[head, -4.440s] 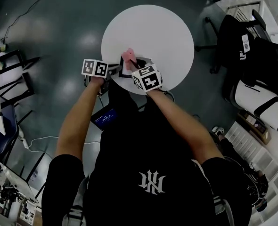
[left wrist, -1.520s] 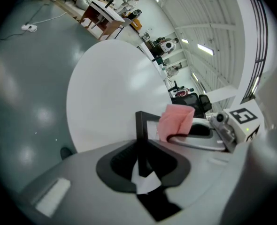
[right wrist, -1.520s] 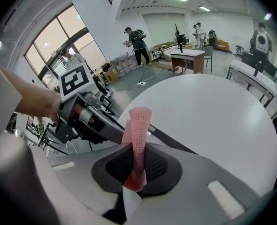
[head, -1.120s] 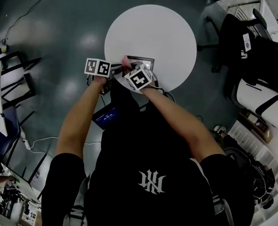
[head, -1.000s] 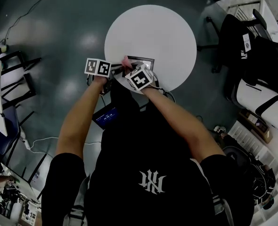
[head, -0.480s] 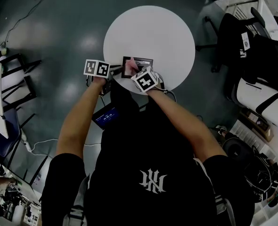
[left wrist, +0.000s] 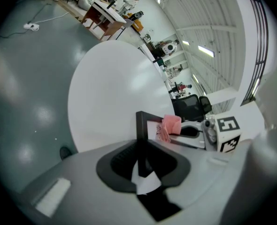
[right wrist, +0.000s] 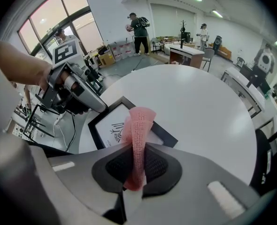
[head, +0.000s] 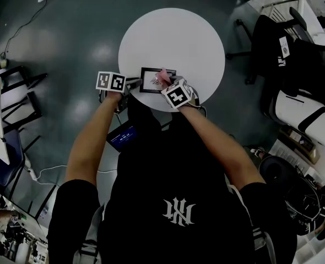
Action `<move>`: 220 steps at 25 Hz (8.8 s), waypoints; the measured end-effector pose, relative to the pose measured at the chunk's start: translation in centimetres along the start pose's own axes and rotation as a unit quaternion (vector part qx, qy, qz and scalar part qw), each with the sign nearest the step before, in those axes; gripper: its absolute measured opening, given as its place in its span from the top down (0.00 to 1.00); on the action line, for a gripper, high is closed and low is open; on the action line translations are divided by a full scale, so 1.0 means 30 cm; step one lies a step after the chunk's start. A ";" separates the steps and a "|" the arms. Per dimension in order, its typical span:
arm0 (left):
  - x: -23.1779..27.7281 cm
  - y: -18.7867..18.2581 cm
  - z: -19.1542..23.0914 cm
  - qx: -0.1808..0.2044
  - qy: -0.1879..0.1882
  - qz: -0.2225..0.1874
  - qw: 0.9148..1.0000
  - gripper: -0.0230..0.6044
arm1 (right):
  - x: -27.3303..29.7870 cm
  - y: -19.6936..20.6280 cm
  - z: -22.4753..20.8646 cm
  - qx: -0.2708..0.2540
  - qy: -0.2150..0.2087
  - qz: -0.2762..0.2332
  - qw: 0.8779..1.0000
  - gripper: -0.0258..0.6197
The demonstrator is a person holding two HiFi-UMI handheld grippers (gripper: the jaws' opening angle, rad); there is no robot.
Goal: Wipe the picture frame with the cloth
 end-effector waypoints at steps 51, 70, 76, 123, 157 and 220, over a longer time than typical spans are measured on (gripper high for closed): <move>0.011 -0.008 0.008 -0.013 0.009 0.001 1.000 0.87 | 0.102 -0.127 0.188 0.131 -0.088 -0.056 0.986 0.92; 0.017 -0.005 -0.006 -0.011 0.007 0.003 1.000 0.87 | 0.033 -0.021 0.100 0.086 -0.054 -0.031 0.994 0.92; 0.010 0.002 0.000 -0.011 0.009 0.004 1.000 0.87 | 0.004 0.029 0.053 0.085 -0.025 -0.020 0.996 0.92; 0.031 0.000 -0.005 -0.032 0.011 -0.006 0.999 0.87 | 0.094 -0.100 0.232 -0.028 -0.096 -0.037 0.994 0.91; 0.022 -0.005 -0.012 -0.022 0.007 0.005 1.000 0.87 | -0.055 0.123 0.029 -0.053 -0.003 -0.016 0.998 0.92; -0.720 0.054 -1.402 0.386 -0.049 -0.516 0.763 0.96 | -1.610 -0.058 -0.099 -0.206 -0.161 -0.561 0.786 0.92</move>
Point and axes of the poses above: the fingertips, and each gripper's own axes: x forward along the fingers, z to its left, y out of its underside, the point moved 9 cm from there along -x, backward along the fingers, and after that the axes turned 5 degrees about -y, right-handed, at the moved point
